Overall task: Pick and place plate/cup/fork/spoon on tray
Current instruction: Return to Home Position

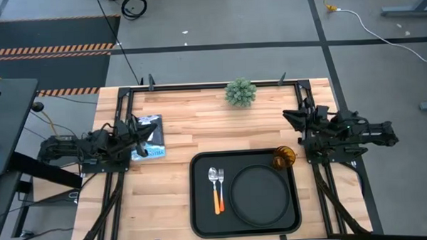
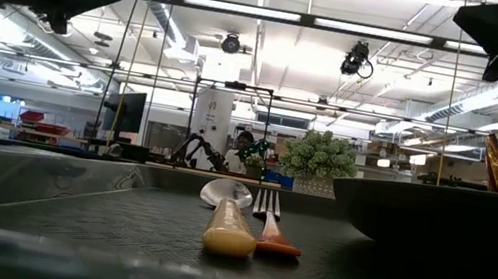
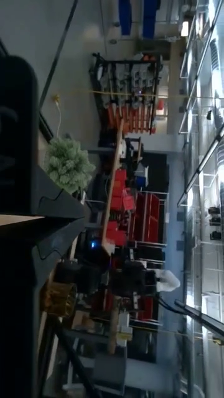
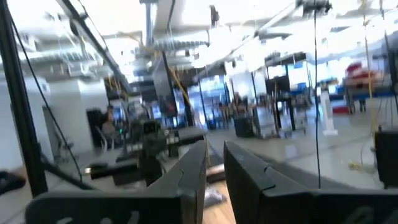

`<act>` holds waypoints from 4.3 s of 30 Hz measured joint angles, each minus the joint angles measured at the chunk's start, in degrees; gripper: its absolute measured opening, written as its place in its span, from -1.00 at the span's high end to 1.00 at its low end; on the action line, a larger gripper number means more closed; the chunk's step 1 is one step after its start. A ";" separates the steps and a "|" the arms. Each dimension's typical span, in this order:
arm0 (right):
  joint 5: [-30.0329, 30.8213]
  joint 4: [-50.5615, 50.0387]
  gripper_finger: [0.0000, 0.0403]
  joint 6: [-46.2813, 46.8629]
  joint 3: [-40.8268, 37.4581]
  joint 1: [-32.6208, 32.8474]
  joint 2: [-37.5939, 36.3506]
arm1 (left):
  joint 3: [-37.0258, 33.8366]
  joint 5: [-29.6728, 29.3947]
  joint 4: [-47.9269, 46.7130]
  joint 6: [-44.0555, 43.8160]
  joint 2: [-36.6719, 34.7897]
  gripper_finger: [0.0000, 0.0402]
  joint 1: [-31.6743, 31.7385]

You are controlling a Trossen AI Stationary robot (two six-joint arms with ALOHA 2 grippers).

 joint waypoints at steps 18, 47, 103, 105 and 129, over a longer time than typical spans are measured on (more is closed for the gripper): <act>12.07 18.99 0.68 0.46 -9.43 0.00 0.02 | -0.13 7.93 -0.76 -6.08 0.00 0.97 -0.09; 16.89 18.86 0.68 0.46 -9.45 0.00 0.04 | -0.21 7.91 -10.19 -15.43 0.13 0.89 -0.04; 16.87 18.86 0.68 0.46 -9.45 0.00 0.07 | -0.26 7.91 -10.15 -15.40 0.13 0.88 -0.06; 16.87 18.86 0.68 0.46 -9.45 0.00 0.07 | -0.26 7.91 -10.15 -15.36 0.13 0.88 -0.07; 16.87 18.86 0.68 0.46 -9.45 -0.02 0.07 | -0.26 7.90 -10.15 -15.40 0.13 0.88 -0.06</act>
